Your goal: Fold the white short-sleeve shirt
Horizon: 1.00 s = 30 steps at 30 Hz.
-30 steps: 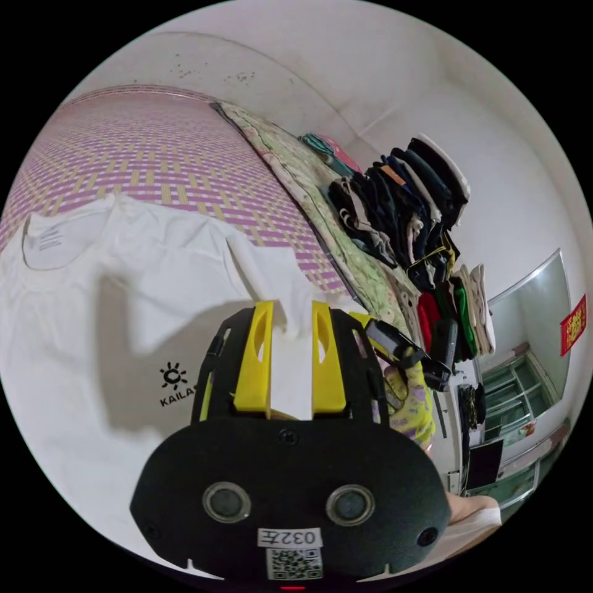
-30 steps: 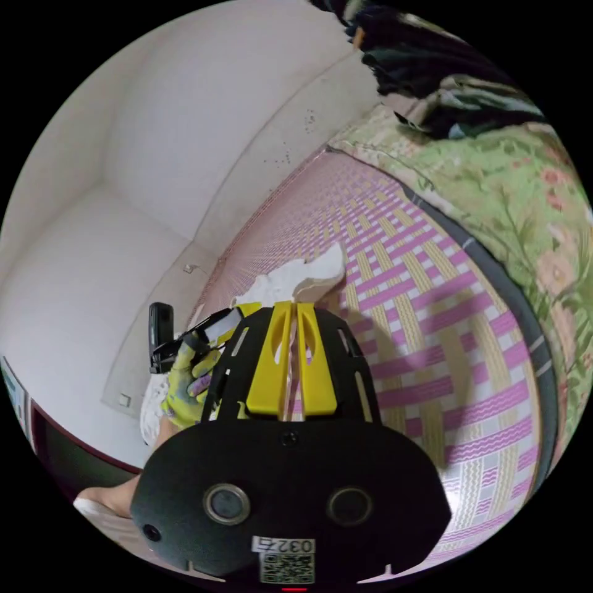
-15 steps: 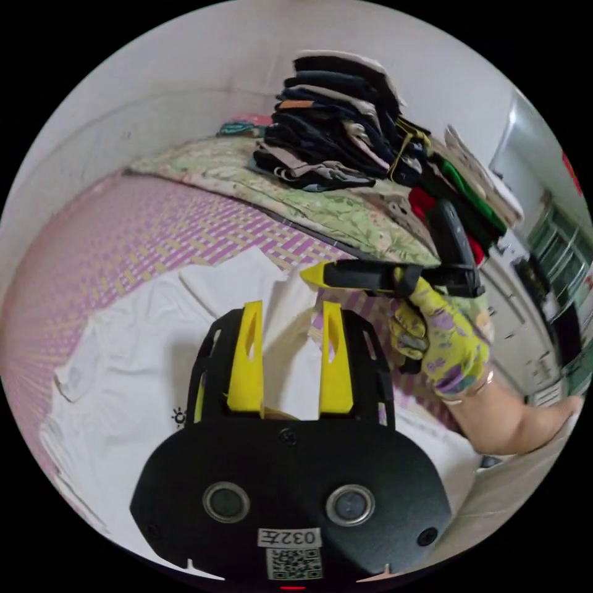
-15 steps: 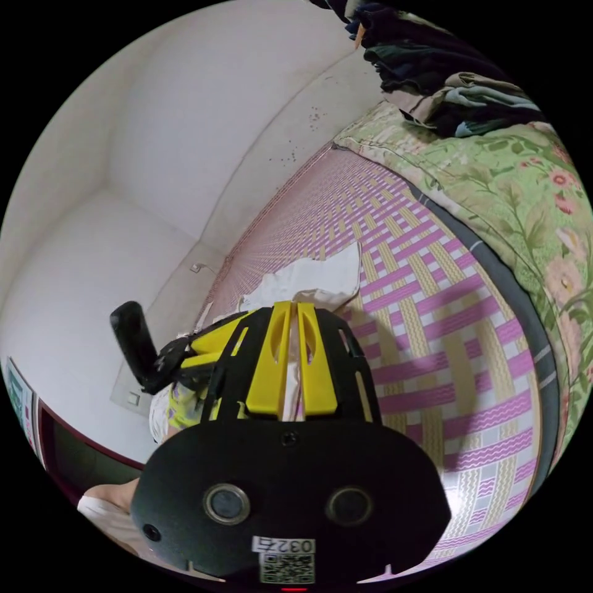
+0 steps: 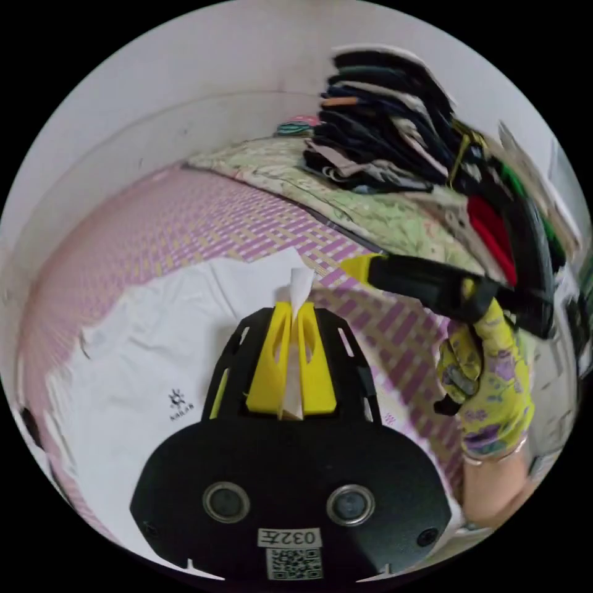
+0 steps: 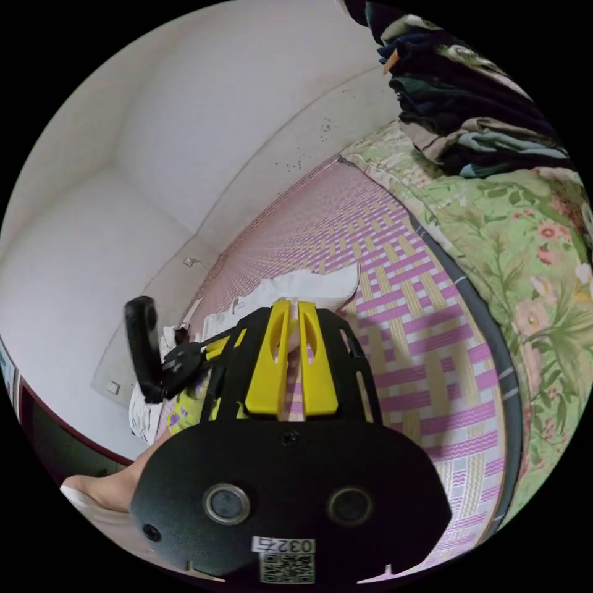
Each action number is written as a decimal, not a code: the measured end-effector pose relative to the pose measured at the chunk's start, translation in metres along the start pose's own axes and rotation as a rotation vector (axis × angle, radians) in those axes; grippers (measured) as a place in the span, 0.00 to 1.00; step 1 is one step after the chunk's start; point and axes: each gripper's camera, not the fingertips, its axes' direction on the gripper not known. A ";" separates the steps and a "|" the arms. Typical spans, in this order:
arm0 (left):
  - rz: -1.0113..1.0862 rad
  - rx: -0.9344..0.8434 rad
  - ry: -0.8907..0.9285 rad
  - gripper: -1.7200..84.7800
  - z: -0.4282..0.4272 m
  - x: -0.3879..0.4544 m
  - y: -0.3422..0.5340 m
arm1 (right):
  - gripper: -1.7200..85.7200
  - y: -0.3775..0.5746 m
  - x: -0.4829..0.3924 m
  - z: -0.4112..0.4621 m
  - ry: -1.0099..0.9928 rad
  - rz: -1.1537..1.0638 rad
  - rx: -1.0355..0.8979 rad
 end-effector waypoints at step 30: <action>-0.303 0.019 0.372 0.01 0.038 -0.103 0.010 | 0.05 0.406 -0.090 -0.118 0.216 -0.251 -0.185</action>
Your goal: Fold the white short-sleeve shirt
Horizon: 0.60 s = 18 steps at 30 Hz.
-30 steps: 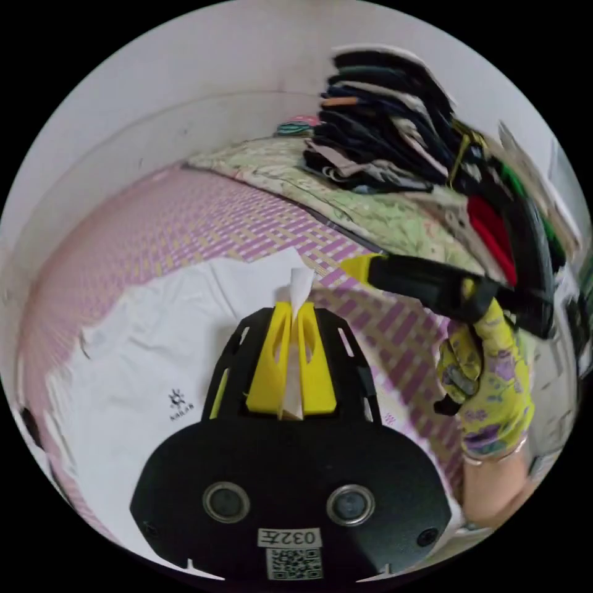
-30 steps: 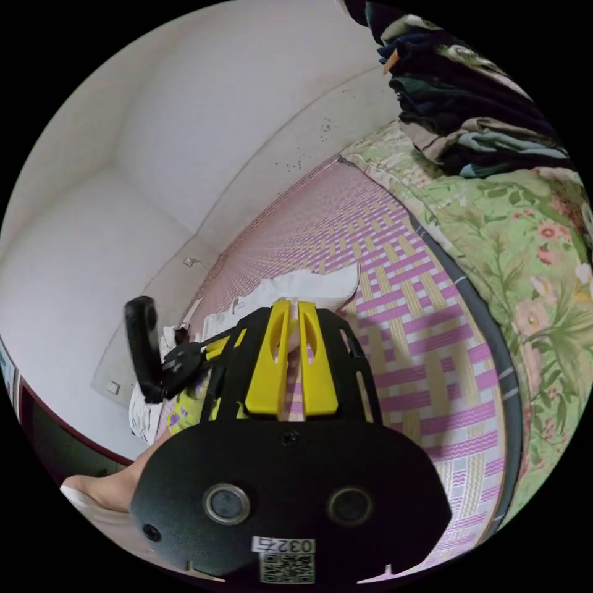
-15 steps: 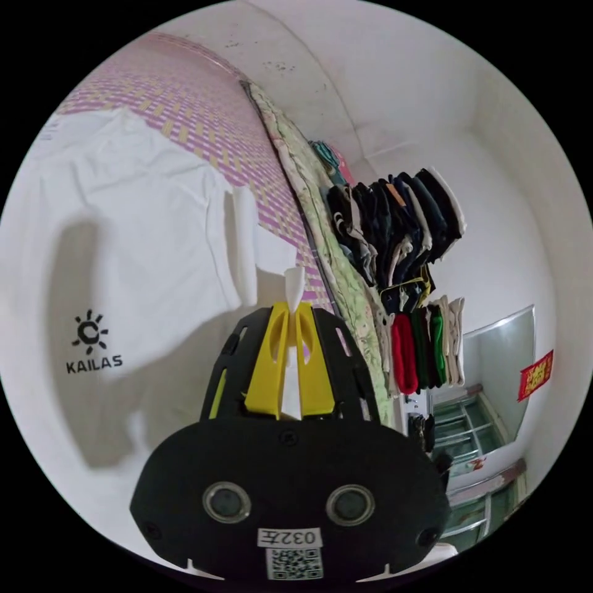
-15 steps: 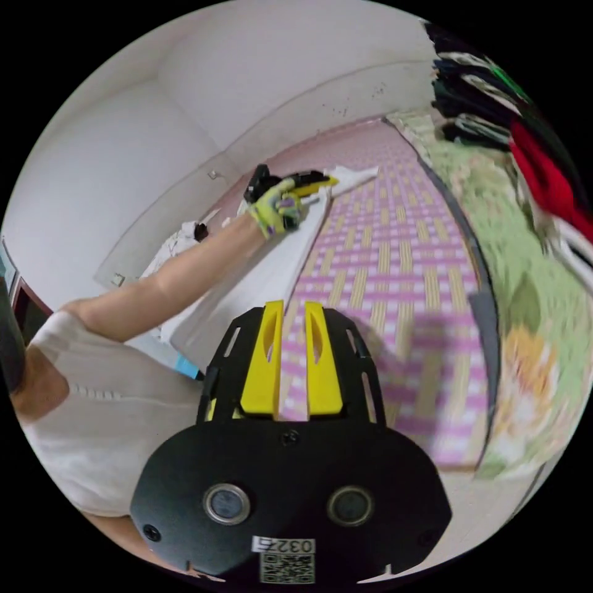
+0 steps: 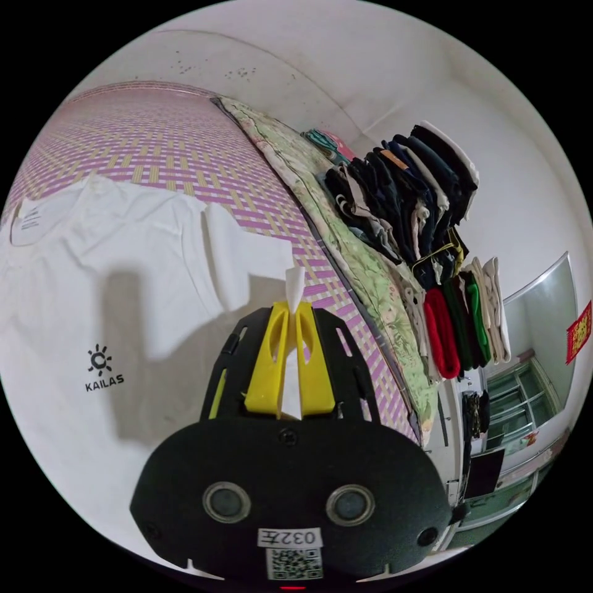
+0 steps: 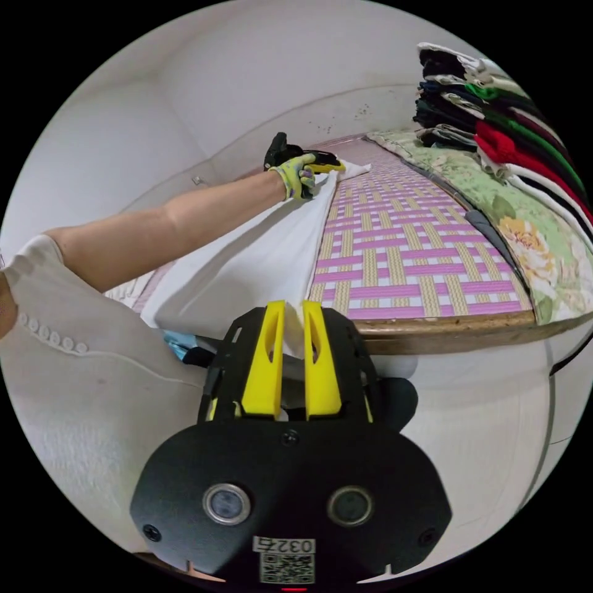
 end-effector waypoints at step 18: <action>-0.331 0.412 0.178 0.00 -0.113 -0.156 0.060 | 0.01 -0.052 -0.137 0.031 -0.101 -0.543 -0.076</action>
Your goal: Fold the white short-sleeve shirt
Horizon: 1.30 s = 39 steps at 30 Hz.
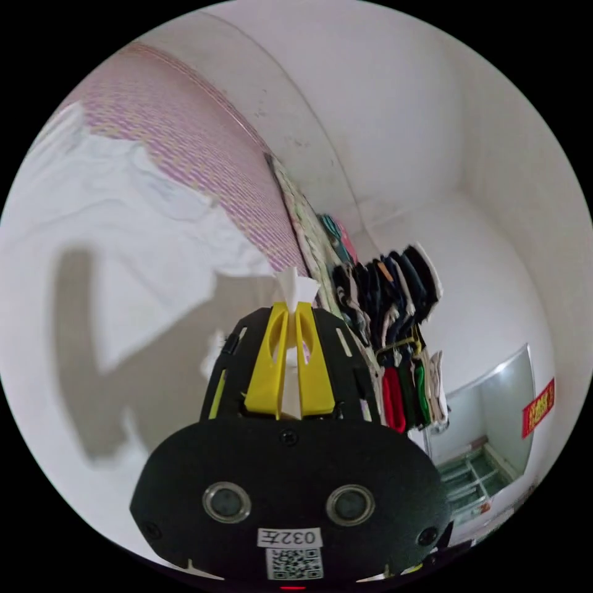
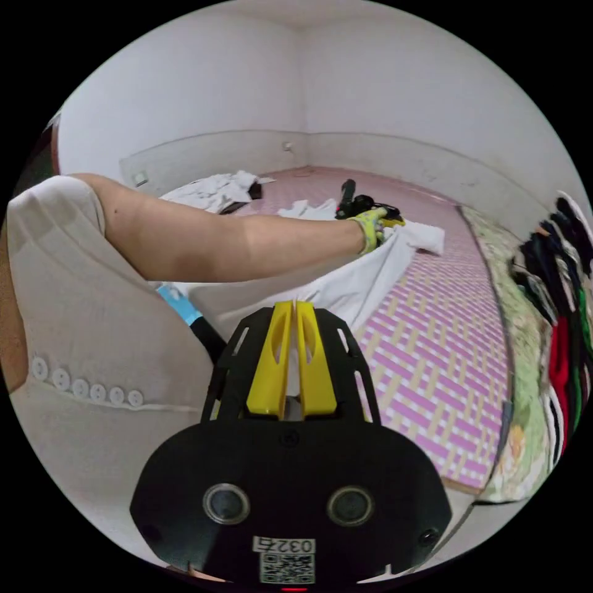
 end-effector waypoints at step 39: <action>1.074 -1.093 0.150 0.14 -0.057 0.096 0.333 | 0.11 0.126 0.110 -0.010 -0.229 0.253 0.030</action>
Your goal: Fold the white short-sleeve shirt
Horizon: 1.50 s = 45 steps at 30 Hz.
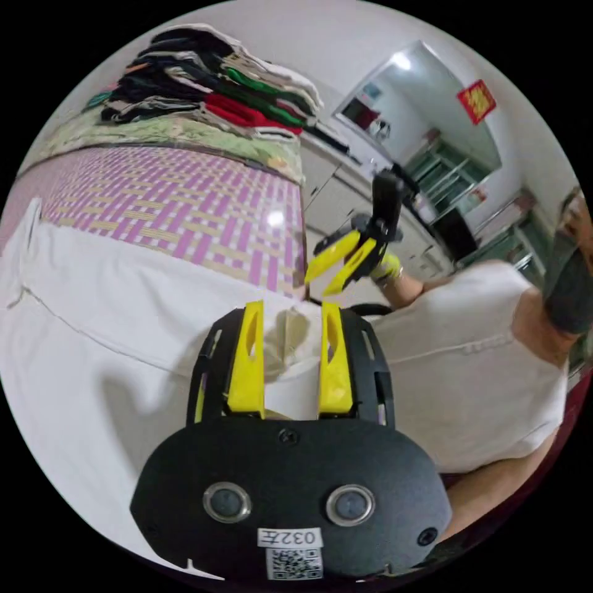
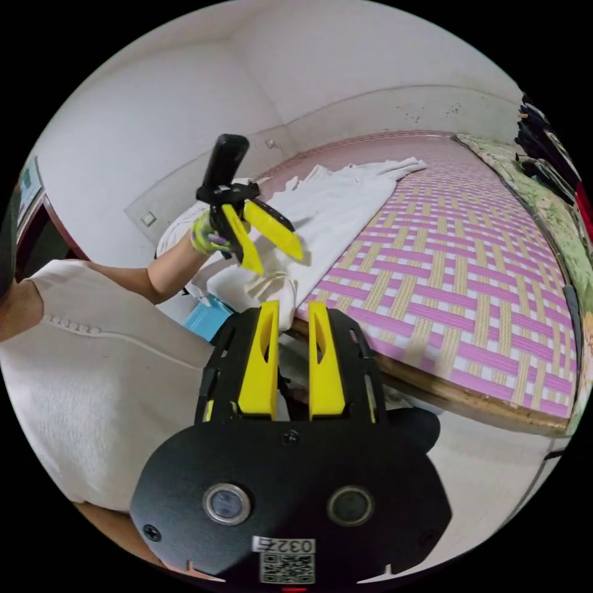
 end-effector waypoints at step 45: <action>0.319 0.094 -0.164 0.08 0.051 0.066 0.109 | 0.01 0.027 -0.168 0.124 0.652 -0.187 -0.088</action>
